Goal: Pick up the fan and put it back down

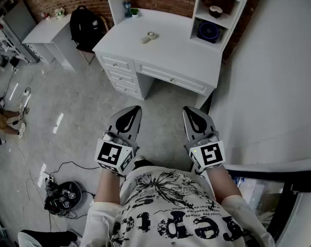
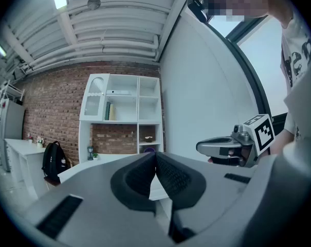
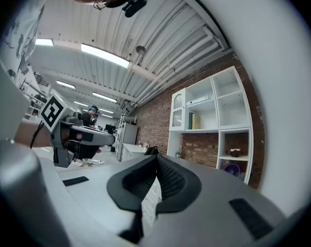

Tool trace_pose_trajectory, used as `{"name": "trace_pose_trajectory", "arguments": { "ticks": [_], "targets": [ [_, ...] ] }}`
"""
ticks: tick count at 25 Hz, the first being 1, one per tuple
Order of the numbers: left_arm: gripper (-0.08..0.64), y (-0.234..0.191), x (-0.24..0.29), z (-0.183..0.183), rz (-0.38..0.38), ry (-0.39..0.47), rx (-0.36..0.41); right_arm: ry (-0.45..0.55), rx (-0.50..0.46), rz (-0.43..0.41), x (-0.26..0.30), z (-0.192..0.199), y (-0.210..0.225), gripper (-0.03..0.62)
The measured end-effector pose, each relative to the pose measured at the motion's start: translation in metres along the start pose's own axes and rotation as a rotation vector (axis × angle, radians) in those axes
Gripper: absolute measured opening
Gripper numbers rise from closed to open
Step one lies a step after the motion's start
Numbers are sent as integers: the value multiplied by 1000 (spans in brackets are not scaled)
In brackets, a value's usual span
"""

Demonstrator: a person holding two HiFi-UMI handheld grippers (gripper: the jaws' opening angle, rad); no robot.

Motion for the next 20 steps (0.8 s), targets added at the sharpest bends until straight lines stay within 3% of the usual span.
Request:
{"name": "trace_pose_trajectory", "arguments": {
  "ticks": [8,17,18,19,20],
  "targets": [
    [14,-1,7,1,-1,-6,-4,-9,-9,-26,4,5,4,12],
    [14,8,24,8,40,1,-53,26,39,28,-1,6,21,15],
    [52,10,27,8,47,15,-62,25,42,37,-2,6,23,15],
    [249,11,30,7,48,31,-65,23,49,46,-2,7,26,15],
    [377,9,33,6,38,44,-61,21,55,53,0,7,29,15]
  ]
}}
Point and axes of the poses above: the fingertips, and each gripper's own axes: x forward along the fingers, y to its right, z out of its underside, the point moved 6 cm from there along -x, backward along the fingers, and after that the axes turned 10 degrees about x, right-handed, at the moved point
